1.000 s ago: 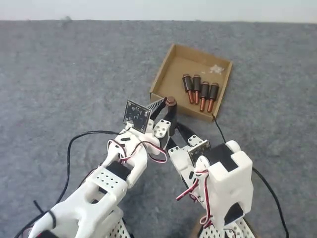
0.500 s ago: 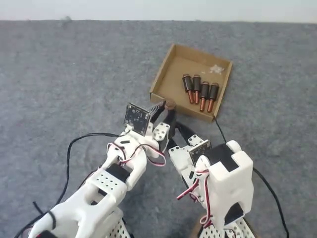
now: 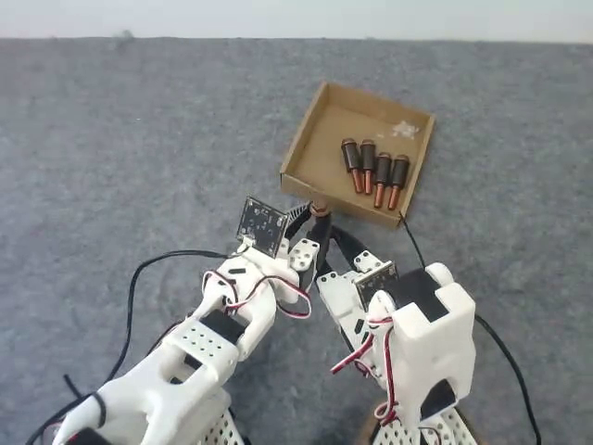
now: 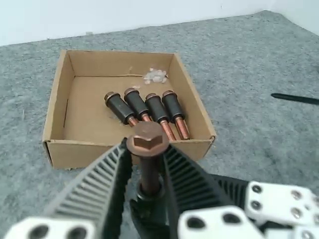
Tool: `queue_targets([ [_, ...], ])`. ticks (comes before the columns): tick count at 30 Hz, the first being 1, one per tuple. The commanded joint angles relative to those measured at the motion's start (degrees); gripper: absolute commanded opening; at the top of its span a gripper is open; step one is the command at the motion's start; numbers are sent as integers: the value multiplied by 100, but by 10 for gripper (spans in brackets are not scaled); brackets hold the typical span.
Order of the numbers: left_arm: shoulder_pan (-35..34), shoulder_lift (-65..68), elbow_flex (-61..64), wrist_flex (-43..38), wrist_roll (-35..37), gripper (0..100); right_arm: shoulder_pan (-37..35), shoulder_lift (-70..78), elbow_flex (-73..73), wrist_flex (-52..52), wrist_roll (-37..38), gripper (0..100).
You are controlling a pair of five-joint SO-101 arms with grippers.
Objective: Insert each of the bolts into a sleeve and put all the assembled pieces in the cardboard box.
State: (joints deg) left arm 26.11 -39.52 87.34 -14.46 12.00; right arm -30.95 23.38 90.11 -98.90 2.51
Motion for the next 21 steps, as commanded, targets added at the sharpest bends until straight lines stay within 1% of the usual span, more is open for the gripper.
queue_targets([
  [1,-79,26,66,18,-70,12,145,-303,149,-180,-53,6],
  [4,-88,26,75,18,-79,13,145,-303,149,-180,-53,6],
  [6,-167,26,66,18,-79,33,154,-303,149,-180,-53,6],
  [8,-290,18,57,18,-53,89,154,-303,149,-180,-53,6],
  [12,-484,18,75,18,-44,248,154,-303,149,-180,-53,6],
  [14,-598,18,84,18,-44,294,154,-303,149,-180,-53,6],
  [17,-730,-9,66,18,-44,300,154,-303,149,-180,-53,6],
  [21,-738,-26,66,18,-44,300,154,-303,141,-180,-53,6],
])
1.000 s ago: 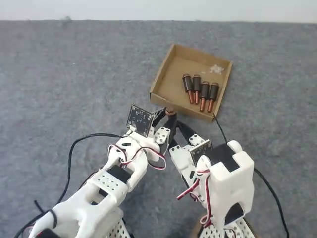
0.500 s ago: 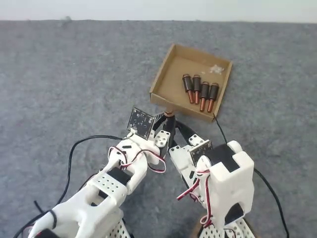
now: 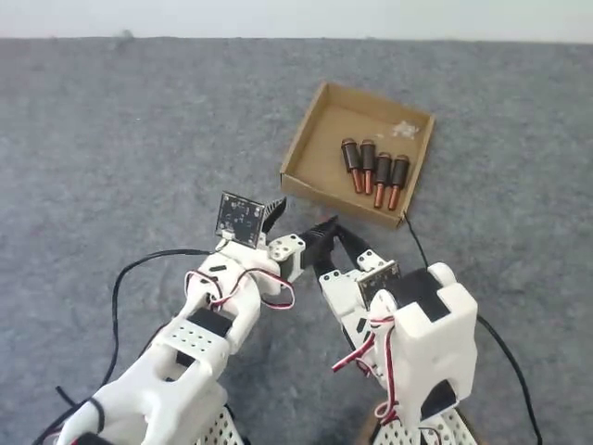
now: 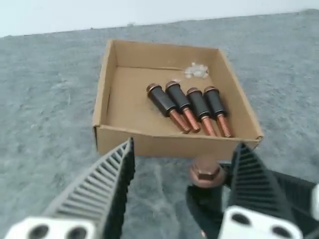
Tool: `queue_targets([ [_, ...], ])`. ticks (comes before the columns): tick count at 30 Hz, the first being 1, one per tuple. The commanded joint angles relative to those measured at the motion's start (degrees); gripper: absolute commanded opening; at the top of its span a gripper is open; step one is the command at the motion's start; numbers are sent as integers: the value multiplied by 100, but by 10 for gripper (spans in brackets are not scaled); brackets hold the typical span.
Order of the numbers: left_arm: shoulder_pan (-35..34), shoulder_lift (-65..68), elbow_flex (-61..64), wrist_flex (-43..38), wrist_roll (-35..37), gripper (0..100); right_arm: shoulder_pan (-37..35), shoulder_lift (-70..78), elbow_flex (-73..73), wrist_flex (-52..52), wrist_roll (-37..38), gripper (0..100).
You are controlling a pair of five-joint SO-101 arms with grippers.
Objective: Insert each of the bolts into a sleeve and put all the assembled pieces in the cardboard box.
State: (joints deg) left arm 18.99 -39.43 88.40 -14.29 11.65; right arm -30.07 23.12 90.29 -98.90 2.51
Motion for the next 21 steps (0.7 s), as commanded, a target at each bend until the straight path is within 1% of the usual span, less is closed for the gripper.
queue_targets([
  [1,-26,-35,-40,0,-9,300,66,-277,123,-180,-53,6],
  [9,-26,-53,-57,0,-9,300,75,-277,123,-163,-53,6],
  [12,-53,-396,-75,0,0,275,75,-268,88,-154,-53,6],
  [14,-211,-844,-57,123,44,235,75,-233,26,-145,-44,6],
  [17,-501,-1609,-171,1037,404,136,75,-233,26,-145,-44,6],
  [21,-756,-2602,-418,2374,703,10,75,-233,35,-145,-44,6],
])
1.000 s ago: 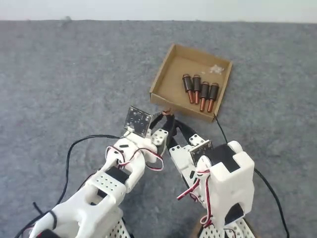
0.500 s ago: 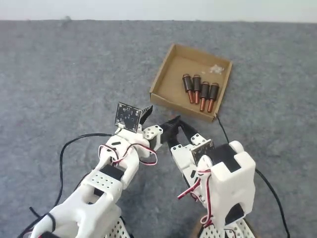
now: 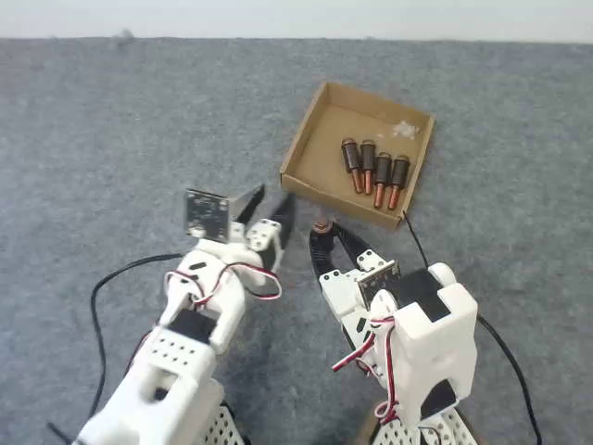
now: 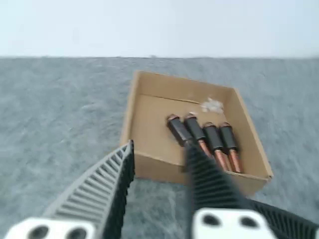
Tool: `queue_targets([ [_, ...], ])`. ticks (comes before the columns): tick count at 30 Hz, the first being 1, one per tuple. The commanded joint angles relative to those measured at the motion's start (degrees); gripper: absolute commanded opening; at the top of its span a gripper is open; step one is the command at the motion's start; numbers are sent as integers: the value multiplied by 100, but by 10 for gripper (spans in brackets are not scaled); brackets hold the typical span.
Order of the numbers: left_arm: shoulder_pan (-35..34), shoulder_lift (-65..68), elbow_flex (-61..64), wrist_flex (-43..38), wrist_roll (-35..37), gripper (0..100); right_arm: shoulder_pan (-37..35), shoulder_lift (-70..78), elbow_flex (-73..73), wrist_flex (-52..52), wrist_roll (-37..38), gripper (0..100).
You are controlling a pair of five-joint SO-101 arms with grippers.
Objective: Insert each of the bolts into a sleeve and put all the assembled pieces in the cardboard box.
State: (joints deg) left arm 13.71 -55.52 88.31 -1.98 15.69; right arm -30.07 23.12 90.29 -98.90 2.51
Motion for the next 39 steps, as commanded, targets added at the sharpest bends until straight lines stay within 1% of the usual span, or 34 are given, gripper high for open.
queue_targets([
  [1,-273,-1204,-409,1398,378,9,75,-233,44,-145,-44,6],
  [5,-554,-1881,-31,2004,448,16,75,-233,53,-145,-35,6],
  [9,-1073,-2488,462,2303,413,18,75,-277,132,-145,-35,6],
  [11,-1389,-2822,611,2602,299,19,66,-286,193,-145,-35,6],
  [12,-1521,-3007,673,2822,114,19,66,-286,193,-145,-26,6],
  [16,-1952,-3807,857,3754,-1081,19,66,-286,193,-145,-9,6],
  [18,-2075,-4220,866,4396,-1626,19,75,-286,193,-145,-9,6],
  [21,-2119,-4782,848,5310,-2347,19,75,-286,193,-145,0,6],
  [23,-2119,-4941,822,5705,-2655,19,75,-286,193,-145,0,6],
  [25,-2101,-4888,822,5776,-2787,19,84,-286,193,-145,0,6],
  [31,-2127,-4844,822,5811,-2840,17,277,-312,202,-145,0,6],
  [37,-2145,-4870,822,6224,-2840,15,708,-857,334,-127,0,6],
  [39,-2286,-4870,822,6277,-2840,15,796,-1033,334,110,-9,6],
])
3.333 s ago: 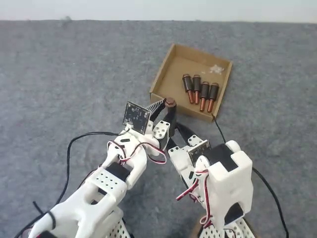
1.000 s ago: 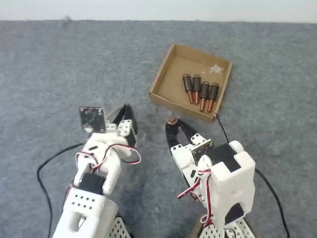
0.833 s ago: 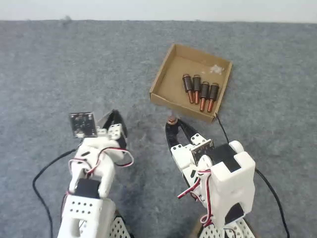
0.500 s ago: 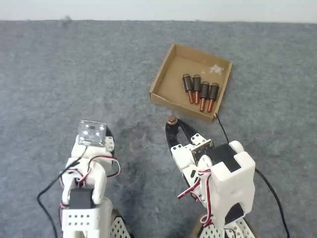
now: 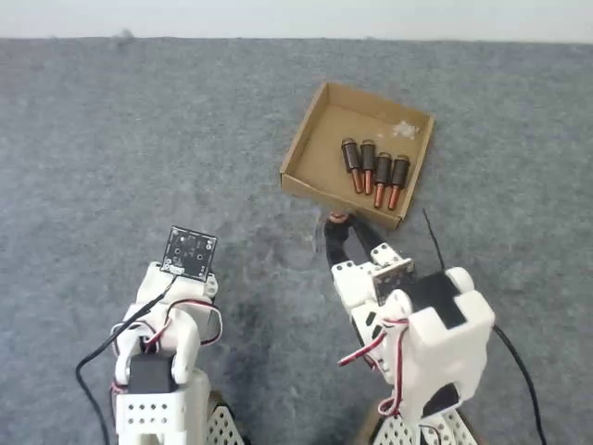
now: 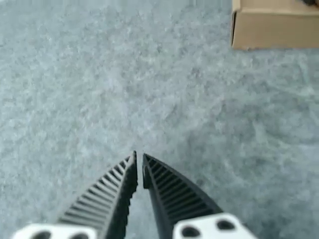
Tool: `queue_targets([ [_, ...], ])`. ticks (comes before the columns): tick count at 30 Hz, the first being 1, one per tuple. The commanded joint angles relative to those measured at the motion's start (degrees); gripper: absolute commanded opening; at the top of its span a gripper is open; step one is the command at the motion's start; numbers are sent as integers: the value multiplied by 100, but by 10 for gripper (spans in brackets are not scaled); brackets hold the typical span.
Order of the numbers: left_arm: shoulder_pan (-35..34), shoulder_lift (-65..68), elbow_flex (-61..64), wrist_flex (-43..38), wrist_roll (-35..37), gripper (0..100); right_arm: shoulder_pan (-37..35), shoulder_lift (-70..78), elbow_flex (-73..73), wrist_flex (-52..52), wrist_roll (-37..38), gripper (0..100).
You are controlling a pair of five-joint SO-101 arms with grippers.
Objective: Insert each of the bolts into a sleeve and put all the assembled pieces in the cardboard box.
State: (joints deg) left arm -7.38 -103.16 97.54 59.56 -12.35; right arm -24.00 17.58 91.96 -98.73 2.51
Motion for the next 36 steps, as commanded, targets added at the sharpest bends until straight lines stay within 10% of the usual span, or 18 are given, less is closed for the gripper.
queue_targets([
  [1,-299,-105,-101,114,-18,15,198,-558,149,277,-18,6],
  [36,-545,-105,-101,-44,-44,16,1385,-5938,-1626,10862,0,6],
])
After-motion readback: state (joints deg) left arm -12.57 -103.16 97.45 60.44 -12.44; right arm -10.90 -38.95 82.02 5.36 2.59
